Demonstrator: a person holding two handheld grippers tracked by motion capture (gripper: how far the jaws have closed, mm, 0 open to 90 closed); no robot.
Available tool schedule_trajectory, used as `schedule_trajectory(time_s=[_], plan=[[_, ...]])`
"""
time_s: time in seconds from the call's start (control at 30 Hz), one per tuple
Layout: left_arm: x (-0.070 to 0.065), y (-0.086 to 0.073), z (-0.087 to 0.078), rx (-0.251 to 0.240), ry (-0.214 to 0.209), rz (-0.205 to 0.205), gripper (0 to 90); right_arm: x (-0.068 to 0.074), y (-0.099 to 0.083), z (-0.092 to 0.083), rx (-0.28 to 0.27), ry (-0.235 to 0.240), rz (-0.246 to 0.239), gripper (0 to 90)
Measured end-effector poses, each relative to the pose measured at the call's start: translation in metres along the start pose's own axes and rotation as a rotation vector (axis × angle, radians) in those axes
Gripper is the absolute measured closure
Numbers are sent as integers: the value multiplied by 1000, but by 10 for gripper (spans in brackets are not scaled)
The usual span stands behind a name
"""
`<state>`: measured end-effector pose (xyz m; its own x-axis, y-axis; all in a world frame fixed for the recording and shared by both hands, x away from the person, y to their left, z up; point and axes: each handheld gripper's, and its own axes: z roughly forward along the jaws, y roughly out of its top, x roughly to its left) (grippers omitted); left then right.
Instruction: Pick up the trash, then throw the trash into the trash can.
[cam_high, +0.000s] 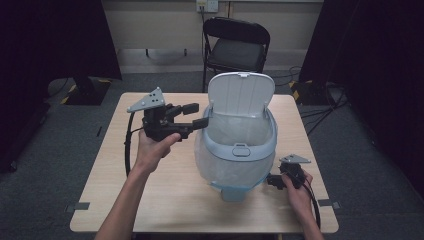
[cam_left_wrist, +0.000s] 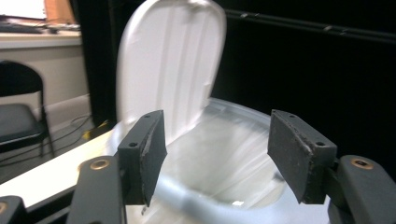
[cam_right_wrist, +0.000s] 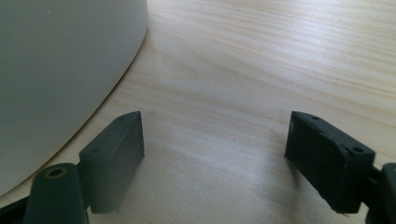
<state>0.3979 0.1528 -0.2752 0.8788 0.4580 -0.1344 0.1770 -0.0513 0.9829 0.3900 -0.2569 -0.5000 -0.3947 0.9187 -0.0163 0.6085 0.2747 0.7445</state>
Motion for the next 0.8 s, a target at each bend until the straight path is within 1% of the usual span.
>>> schedule_trajectory(time_s=[0.03, 0.1, 0.17, 0.23, 0.27, 0.33, 0.4, 0.53, 0.63, 0.67, 0.8], plan=[[3, -2, -3, 7, 27, -3, 364, 0, 0, 0, 0, 0, 0, 184], [9, -5, -7, 10, 43, -8, 361, 0, 0, 0, 0, 0, 0, 184], [16, -9, -12, 18, 81, -13, 359, 0, 0, 0, 0, 0, 0, 184], [19, -12, -16, 35, 112, 11, 361, 0, 0, 0, 0, 0, 0, 184], [19, -13, -18, 46, 119, 27, 361, 0, 0, 0, 0, 0, 0, 184], [22, -16, -22, 52, 130, 28, 359, 0, 0, 0, 0, 0, 0, 184], [28, -20, -25, 58, 157, 29, 354, 0, 0, 0, 0, 0, 0, 184], [40, -27, -30, 67, 193, 10, 334, 0, 0, 0, 0, 0, 0, 184], [50, -34, -32, 88, 218, 3, 315, 0, 0, 0, 0, 0, 0, 184], [52, -36, -32, 89, 223, -2, 312, 0, 0, 0, 0, 0, 0, 184], [66, -45, -36, 122, 247, -25, 301, 0, 0, 0, 0, 0, 0, 184]])
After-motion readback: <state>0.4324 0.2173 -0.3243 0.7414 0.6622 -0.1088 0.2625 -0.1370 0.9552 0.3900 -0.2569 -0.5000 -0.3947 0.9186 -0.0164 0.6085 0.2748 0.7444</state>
